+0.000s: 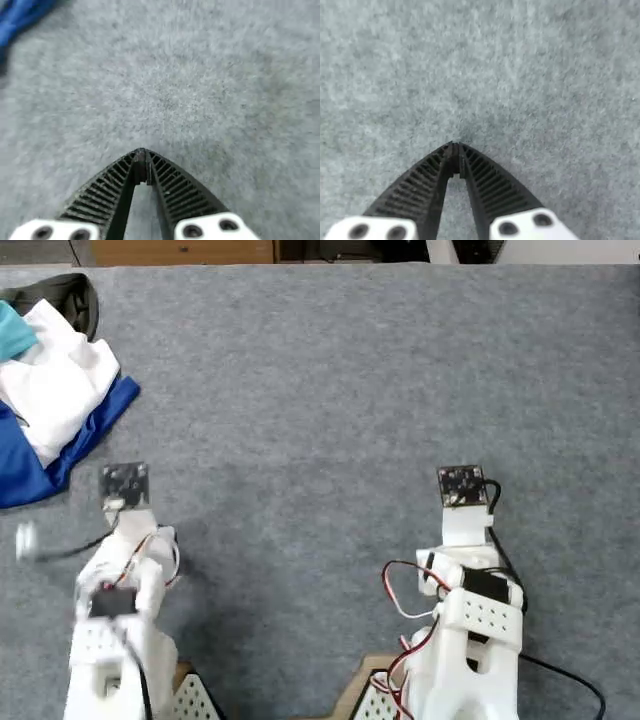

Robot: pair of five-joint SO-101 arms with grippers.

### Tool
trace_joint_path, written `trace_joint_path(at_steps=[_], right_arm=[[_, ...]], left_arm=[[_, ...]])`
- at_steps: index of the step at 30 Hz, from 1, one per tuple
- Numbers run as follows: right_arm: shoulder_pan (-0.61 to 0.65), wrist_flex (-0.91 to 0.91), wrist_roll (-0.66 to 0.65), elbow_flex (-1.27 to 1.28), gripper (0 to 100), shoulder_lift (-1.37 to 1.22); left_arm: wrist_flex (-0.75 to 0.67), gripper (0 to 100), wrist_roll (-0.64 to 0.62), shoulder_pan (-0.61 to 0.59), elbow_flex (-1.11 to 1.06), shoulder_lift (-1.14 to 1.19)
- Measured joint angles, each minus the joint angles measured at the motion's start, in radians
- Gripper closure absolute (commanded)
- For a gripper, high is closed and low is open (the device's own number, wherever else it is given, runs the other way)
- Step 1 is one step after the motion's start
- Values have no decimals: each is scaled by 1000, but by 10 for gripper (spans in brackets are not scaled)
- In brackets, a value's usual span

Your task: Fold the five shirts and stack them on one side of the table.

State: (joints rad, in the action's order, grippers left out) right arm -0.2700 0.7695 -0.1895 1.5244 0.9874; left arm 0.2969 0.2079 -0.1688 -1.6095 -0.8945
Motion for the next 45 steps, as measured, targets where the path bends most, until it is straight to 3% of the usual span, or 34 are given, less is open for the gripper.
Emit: trace_joint_path(at_steps=[7,45], right_arm=[[0,0,0,0,991,0],[0,0,0,0,991,0]], left_arm=[[-104,980,0,5,2,109],[-104,980,0,5,5,110]])
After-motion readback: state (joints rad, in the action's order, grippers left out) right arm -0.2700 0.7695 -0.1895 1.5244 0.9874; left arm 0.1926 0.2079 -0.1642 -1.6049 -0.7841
